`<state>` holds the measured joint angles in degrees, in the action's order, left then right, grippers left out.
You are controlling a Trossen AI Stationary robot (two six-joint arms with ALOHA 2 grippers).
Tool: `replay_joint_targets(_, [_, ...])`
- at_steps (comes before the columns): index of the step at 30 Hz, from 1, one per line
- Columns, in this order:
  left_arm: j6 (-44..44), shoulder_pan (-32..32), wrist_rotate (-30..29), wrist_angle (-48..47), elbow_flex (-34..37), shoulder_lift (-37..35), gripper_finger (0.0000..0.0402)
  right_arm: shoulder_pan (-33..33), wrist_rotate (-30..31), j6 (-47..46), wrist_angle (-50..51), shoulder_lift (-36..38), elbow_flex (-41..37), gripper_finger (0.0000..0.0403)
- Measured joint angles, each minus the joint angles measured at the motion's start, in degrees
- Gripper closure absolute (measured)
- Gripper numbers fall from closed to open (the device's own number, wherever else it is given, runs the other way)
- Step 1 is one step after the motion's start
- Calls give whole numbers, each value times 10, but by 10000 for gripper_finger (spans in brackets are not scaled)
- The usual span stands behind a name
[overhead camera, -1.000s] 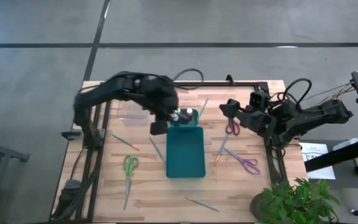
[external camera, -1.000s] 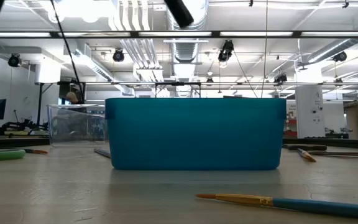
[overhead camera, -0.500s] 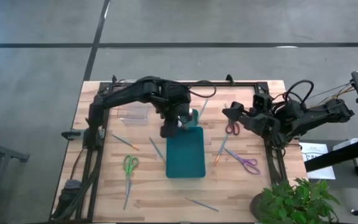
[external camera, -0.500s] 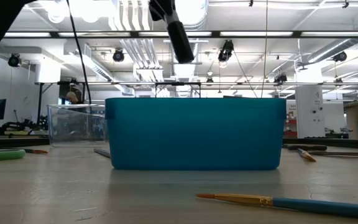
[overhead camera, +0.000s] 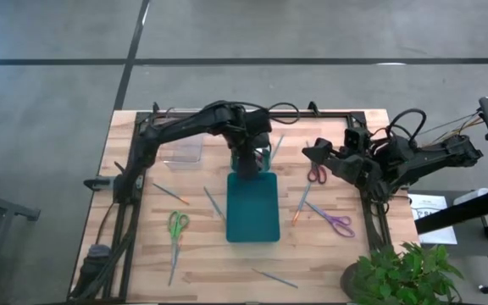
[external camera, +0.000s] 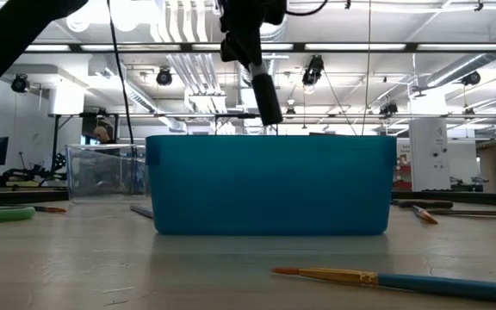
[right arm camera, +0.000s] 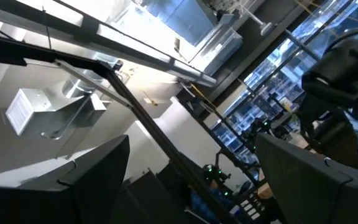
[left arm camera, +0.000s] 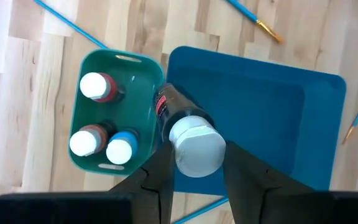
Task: Pick & Place Paint Supplies
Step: Put the black paint bottle into the green bin
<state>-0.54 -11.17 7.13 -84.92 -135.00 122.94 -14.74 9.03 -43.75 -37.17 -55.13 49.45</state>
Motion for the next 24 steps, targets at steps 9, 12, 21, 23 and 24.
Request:
replay_joint_targets(9, [-53, -10, 0, 12, 6, 17, 293, 0, 2, 2, 3, 0, 0, 59])
replay_joint_targets(12, [-73, -14, -1, 11, 7, 28, 293, 0, 4, 3, 4, 0, 0, 59])
replay_joint_targets(21, [-136, -21, -1, 30, 7, 47, 293, 0, 8, 3, 4, 0, 0, 59])
replay_joint_targets(23, [-150, -25, 0, 30, 7, 47, 293, 0, 8, 3, 4, 0, 0, 59])
replay_joint_targets(24, [-158, -26, 0, 30, 7, 47, 293, 0, 9, 3, 4, 0, 0, 59])
